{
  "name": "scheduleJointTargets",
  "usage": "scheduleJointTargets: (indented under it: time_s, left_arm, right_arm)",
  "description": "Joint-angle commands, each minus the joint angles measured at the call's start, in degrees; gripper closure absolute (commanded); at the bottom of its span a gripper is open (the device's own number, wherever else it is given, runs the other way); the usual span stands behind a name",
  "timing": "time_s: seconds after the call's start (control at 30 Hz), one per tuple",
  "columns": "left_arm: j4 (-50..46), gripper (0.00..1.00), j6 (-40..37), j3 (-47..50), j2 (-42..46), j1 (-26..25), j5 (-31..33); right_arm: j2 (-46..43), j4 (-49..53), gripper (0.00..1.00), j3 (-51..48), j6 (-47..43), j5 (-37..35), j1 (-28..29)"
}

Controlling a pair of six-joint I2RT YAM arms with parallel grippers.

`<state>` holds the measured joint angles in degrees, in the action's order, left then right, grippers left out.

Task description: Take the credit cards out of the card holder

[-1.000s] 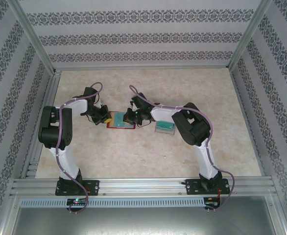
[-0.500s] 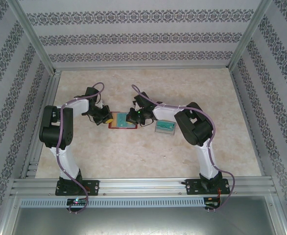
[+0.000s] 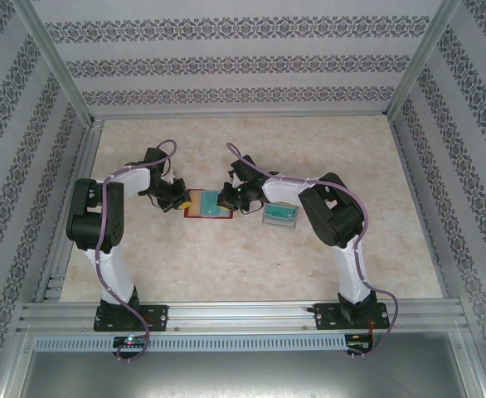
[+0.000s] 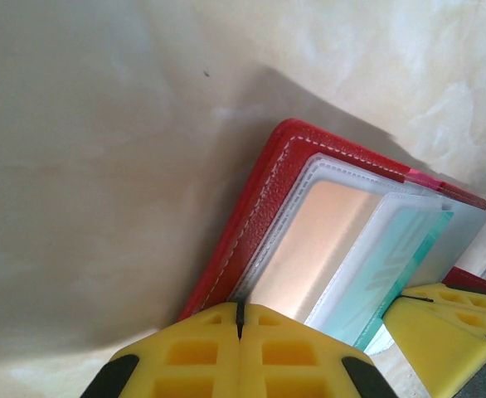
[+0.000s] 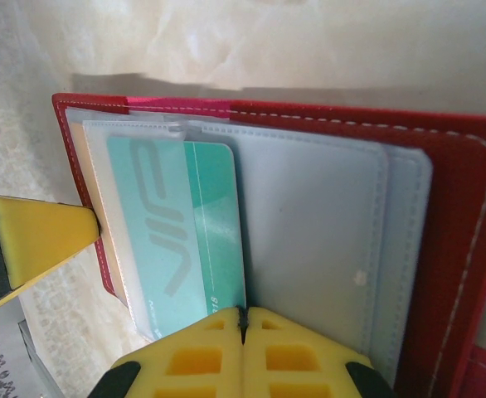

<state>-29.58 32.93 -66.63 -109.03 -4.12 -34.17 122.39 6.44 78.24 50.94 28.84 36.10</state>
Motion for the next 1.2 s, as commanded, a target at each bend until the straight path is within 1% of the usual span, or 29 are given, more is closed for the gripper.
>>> scheduleJointTargets:
  time_s: [0.0,0.07,0.23,0.3,0.43,0.53,0.6,0.8,1.1,1.17]
  left_arm:
    - [-4.35,1.0,-1.33,0.6,-2.21,0.08,4.43]
    - [-4.17,1.0,-1.46,0.41,-1.69,0.01,3.65]
    - [-3.28,0.82,-0.88,-1.06,2.78,-0.68,1.73]
    - [-3.12,0.81,-0.59,-2.13,3.93,-1.59,0.53]
    - [-2.7,0.81,-0.19,-4.54,4.41,-5.01,-1.15]
    - [-2.59,0.86,0.03,-5.41,3.17,-6.97,-0.81]
    - [-2.32,0.88,0.27,-5.27,1.91,-7.51,-0.54]
    - [-1.88,0.89,0.0,-4.24,-1.07,-7.9,0.63]
    - [-3.56,0.92,-1.28,-3.25,-3.13,-7.92,3.27]
    - [-3.9,0.92,-1.43,-3.2,-3.33,-7.86,3.51]
  right_arm:
    - [-0.28,4.58,1.0,-1.07,-1.09,-2.33,-1.12]
    - [-0.17,3.91,1.0,-1.02,-1.02,-1.95,-1.0]
    - [0.7,3.83,1.0,0.11,-0.82,-1.62,-0.21]
    - [1.21,3.67,1.0,0.55,-0.74,-1.35,0.05]
    - [1.76,3.65,1.0,1.28,-0.67,-1.15,0.33]
    - [1.95,3.67,1.0,1.56,-0.62,-1.07,0.42]
    - [1.83,3.79,1.0,1.52,-0.6,-1.15,0.52]
    - [1.85,3.72,1.0,1.29,-0.75,-1.07,0.56]
    - [2.66,2.11,0.86,1.66,0.13,-0.54,1.16]
    - [2.94,1.8,0.85,1.82,0.39,-0.41,1.24]
